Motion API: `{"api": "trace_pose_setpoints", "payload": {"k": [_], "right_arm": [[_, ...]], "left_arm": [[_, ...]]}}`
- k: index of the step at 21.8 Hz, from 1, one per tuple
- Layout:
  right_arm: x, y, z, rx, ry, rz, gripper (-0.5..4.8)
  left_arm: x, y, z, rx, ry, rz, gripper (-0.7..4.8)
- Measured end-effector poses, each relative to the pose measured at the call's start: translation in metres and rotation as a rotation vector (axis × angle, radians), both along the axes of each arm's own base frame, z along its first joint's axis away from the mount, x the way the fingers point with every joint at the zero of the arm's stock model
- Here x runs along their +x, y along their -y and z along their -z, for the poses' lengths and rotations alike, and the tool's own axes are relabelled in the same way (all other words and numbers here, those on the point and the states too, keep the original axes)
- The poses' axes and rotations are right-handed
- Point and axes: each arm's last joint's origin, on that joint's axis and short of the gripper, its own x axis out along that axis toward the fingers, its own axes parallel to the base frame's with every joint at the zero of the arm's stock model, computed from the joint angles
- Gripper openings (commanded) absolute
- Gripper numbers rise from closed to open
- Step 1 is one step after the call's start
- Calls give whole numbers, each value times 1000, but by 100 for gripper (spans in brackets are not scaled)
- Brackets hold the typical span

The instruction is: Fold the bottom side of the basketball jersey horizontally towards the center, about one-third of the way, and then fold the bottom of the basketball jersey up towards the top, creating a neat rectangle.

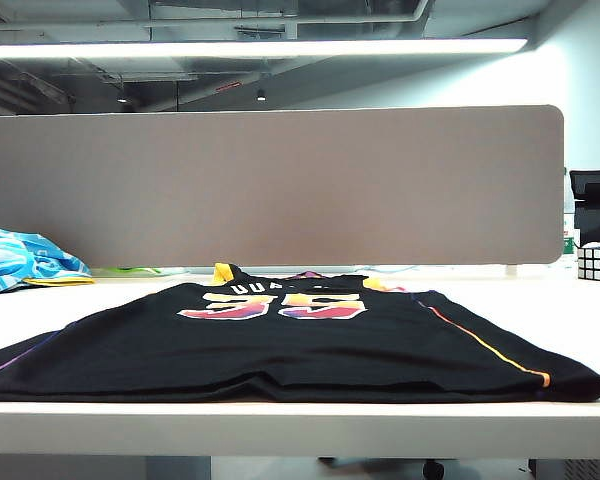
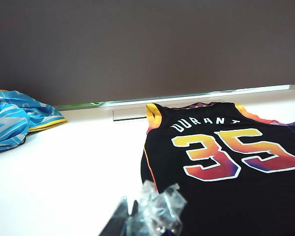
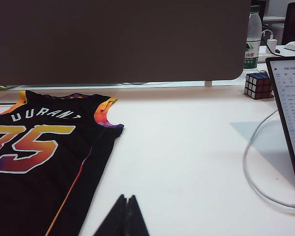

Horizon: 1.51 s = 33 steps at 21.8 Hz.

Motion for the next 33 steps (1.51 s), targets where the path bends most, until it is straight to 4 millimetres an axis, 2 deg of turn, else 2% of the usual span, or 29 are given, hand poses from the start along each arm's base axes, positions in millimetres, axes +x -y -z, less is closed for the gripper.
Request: {"api": "trace_pose_setpoints", "payload": {"k": [9, 11, 13, 14, 16, 19, 25, 29, 30, 31, 33], "right_arm": [[0, 0, 0, 2, 0, 0, -1], [0, -1, 0, 78, -3, -40, -3], [-1, -5, -2, 200, -7, -170, -5], [-1, -6, -2, 219, -16, -200, -5], [0, -6, -2, 248, -84, -211, -5], [2, -6, -13, 267, -172, -202, -5], [26, -6, -40, 287, -374, -175, -4], [53, -7, -59, 284, -550, -162, 0], [60, -7, -62, 272, -595, -167, 19], [72, -8, -63, 248, -688, -182, 51], [83, -8, -63, 238, -775, -200, 116]], "left_arm": [[0, 0, 0, -3, 0, 0, -6], [0, 0, -1, -101, -12, 7, -6], [-1, -4, -7, -504, -54, -75, -5], [-2, -6, -10, -601, -72, -116, -5], [-2, -8, -15, -667, -117, -151, -5], [5, -8, -13, -676, -252, -151, -5], [36, -8, -19, -657, -548, -110, -6], [70, -12, -33, -599, -699, -15, -6], [79, -14, -36, -590, -725, 9, -6], [96, -18, -39, -576, -788, 68, -5], [109, -22, -38, -579, -857, 107, -4]]}}
